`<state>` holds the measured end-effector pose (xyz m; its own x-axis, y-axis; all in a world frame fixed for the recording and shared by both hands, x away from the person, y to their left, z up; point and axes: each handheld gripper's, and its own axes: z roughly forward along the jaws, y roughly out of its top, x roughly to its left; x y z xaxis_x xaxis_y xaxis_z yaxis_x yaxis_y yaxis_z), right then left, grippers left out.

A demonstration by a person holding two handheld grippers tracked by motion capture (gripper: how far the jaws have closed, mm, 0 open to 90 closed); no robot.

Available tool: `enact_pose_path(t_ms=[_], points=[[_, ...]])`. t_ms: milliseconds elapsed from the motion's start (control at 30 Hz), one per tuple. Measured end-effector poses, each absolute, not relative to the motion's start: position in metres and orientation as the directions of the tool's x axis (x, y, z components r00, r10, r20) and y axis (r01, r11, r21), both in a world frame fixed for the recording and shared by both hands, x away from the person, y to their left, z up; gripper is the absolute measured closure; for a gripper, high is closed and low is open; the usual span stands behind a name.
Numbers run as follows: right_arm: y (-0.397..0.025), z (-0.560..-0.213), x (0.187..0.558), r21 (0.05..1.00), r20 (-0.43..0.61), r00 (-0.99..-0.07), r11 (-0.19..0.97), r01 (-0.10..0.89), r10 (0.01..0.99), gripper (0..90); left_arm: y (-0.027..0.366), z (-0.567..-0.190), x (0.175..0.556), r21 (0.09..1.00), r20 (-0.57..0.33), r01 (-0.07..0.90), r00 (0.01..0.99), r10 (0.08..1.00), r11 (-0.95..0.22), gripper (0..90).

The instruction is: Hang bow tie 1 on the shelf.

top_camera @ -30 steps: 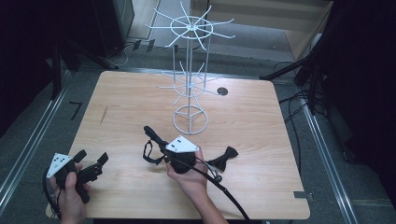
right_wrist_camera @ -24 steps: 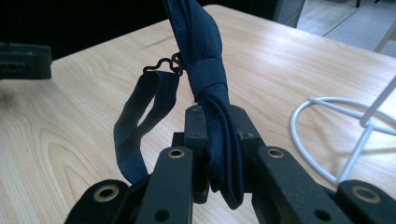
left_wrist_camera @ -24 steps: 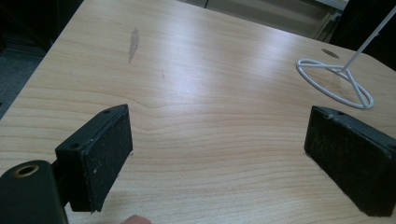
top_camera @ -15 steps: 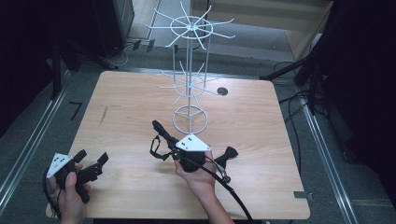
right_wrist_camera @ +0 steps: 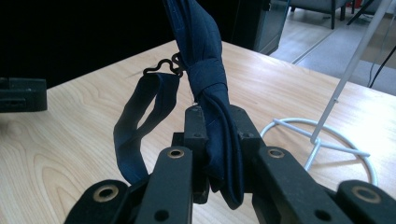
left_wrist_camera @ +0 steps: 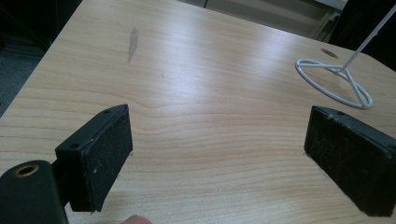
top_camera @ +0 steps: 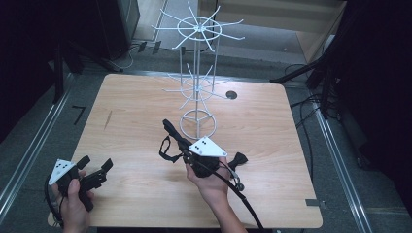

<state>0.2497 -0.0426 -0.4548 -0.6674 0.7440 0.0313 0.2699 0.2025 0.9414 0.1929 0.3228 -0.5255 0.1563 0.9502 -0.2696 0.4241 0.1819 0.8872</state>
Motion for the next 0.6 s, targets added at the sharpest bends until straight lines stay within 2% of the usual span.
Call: enact_pose_path(t_ms=[600], points=[[-0.046,-0.436,0.247,0.962,0.025,-0.659,0.161,0.22,0.752,81.7,0.322,-0.525,0.193,0.886,-0.275,0.424,0.155,0.949,0.187,8.7]])
